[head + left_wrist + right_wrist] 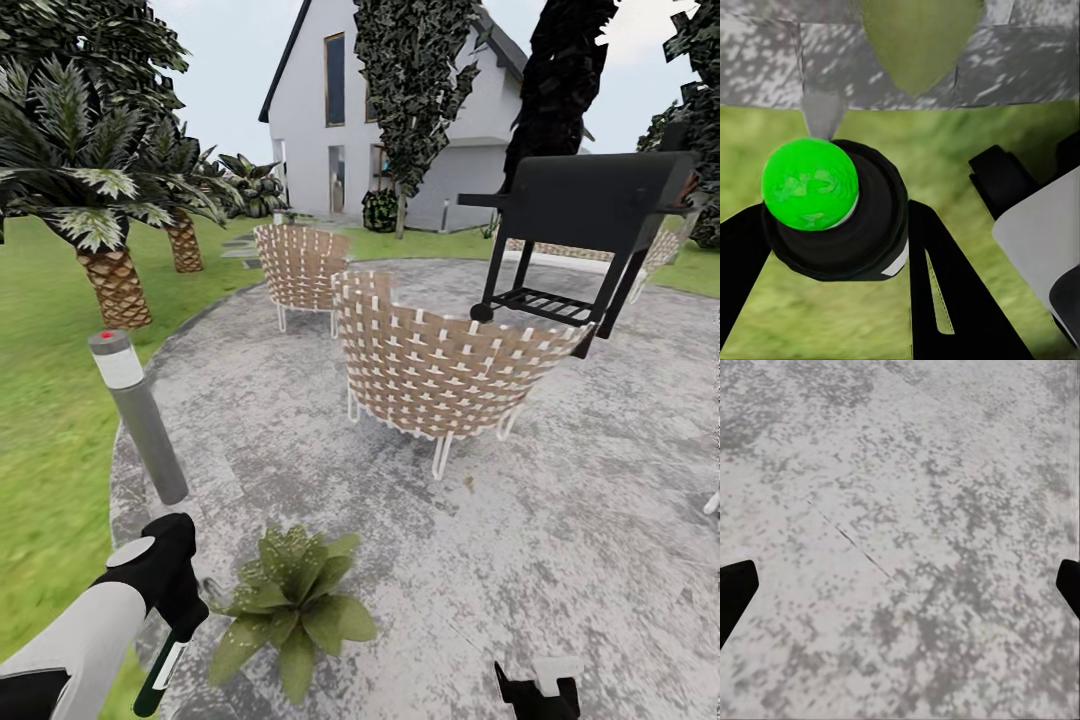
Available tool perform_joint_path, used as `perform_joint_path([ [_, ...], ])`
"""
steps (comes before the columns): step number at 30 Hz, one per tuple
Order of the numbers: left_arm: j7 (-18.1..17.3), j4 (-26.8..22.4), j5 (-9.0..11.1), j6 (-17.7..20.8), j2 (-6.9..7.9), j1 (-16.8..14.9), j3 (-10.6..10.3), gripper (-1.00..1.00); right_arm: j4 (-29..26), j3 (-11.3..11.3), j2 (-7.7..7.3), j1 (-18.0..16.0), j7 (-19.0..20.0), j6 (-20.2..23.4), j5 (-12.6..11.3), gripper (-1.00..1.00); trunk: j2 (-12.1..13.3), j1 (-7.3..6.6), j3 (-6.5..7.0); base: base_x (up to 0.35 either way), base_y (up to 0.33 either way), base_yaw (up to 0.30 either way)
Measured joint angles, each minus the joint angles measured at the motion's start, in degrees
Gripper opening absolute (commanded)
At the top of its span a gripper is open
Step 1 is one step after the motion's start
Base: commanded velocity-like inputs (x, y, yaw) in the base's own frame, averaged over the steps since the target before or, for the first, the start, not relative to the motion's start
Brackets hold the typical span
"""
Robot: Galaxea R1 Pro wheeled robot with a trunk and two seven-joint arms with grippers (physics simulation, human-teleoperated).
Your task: Pick up the pesticide atomizer in the garden and spray insectifuge to fully cover both potted plants in the garden.
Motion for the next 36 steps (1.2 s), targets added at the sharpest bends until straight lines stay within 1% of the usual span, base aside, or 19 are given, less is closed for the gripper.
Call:
perform_joint_path([
  [4, -0.3, -0.6, -0.6, 0.0, -0.05, -0.4, -0.4, -1.0, 0.0, 0.0, 0.01, 0.0, 0.0, 0.0, 0.0, 1.0, 0.0, 0.0, 0.0, 0.0, -0.269, 0.0],
  [7, -0.6, -0.7, -1.0, -0.2, 0.07, -1.0, -0.7, -1.0, 0.1, 0.0, 0.01, 0.0, 0.0, 0.1, 0.0, 1.0, 0.0, 0.0, 0.0, 0.0, -0.122, 0.0],
  [8, -0.6, -0.6, -1.0, -0.2, 0.12, -1.0, -1.1, -1.0, 0.1, 0.0, 0.01, 0.0, 0.0, 0.1, 0.0, 1.0, 0.0, 0.0, 0.0, 0.0, -0.028, 0.0],
  [9, -0.7, -0.5, -1.4, -0.2, 0.11, -1.1, -2.1, -1.0, 0.1, 0.0, 0.01, 0.0, 0.0, 0.1, 0.0, 1.0, 0.0, 0.0, 0.0, 0.0, -0.012, 0.0],
  [10, -0.7, -0.5, -1.8, -0.1, 0.06, -1.1, -3.6, -1.0, 0.1, 0.0, 0.01, 0.0, 0.0, 0.1, 0.0, 1.0, 0.0, 0.0, 0.0, 0.0, -0.006, 0.0],
  [11, -0.8, -0.4, -2.0, -0.1, 0.01, -1.2, -4.4, -1.0, 0.1, 0.0, 0.01, 0.0, 0.0, 0.1, 0.0, 1.0, 0.0, 0.0, 0.0, 0.0, -0.003, 0.0],
  [13, -0.9, -0.5, -2.1, 0.0, -0.12, -1.2, -5.0, -1.0, 0.1, 0.0, 0.01, 0.0, 0.0, 0.1, 0.0, 1.0, 0.0, 0.0, 0.0, 0.0, -0.001, 0.0],
  [15, -3.5, -0.9, -2.3, -0.1, -0.53, -1.3, -5.2, -1.0, 0.1, 0.0, 0.01, 0.0, 0.0, 0.1, 0.0, 1.0, 0.0, 0.0, 0.0, 0.0, 0.0, 0.0],
  [16, -5.1, -1.0, -2.7, -0.2, -0.88, -1.6, -5.2, -1.0, 0.1, 0.0, 0.01, 0.0, 0.0, 0.1, 0.0, 1.0, 0.0, 0.0, 0.0, 0.0, 0.0, 0.0],
  [17, -6.3, -1.0, -3.8, -0.2, -1.25, -2.0, -5.2, -1.0, 0.1, 0.0, 0.01, 0.0, 0.0, 0.1, 0.0, 1.0, 0.0, 0.0, 0.0, 0.0, 0.0, 0.0],
  [19, -7.5, -1.1, -7.9, -0.1, -2.44, -2.4, -5.2, -1.0, 0.1, 0.0, 0.04, 0.0, 0.0, 0.1, 0.0, 1.0, 0.0, 0.0, 0.0, 0.0, 0.0, 0.083],
  [21, -7.7, -1.0, -9.1, 0.0, -2.74, -2.4, -5.2, -1.0, 0.1, 0.0, 0.08, 0.0, 0.0, 0.1, 0.0, 1.0, 0.0, 0.0, 0.0, 0.0, 0.0, 0.207],
  [24, -7.8, -1.0, -9.6, 0.0, -2.79, -2.5, -5.2, -1.0, 0.1, 0.0, 0.1, 0.0, 0.0, 0.1, 0.0, 1.0, 0.0, 0.0, 0.0, 0.0, 0.0, 0.265],
  [29, -7.8, -1.0, -9.5, 0.1, -2.86, -2.3, -5.0, -1.0, 0.1, 0.0, 0.1, 0.0, 0.0, 0.1, 0.0, 1.0, 0.0, 0.0, 0.0, 0.002, 0.0, 0.252],
  [36, -7.8, -1.0, -9.2, 0.2, -3.07, -2.3, -5.0, -1.0, 0.0, 0.0, 0.1, 0.0, 0.0, 0.1, 0.0, 1.0, 0.0, -0.02, 0.0, 0.17, -0.193, 0.012],
])
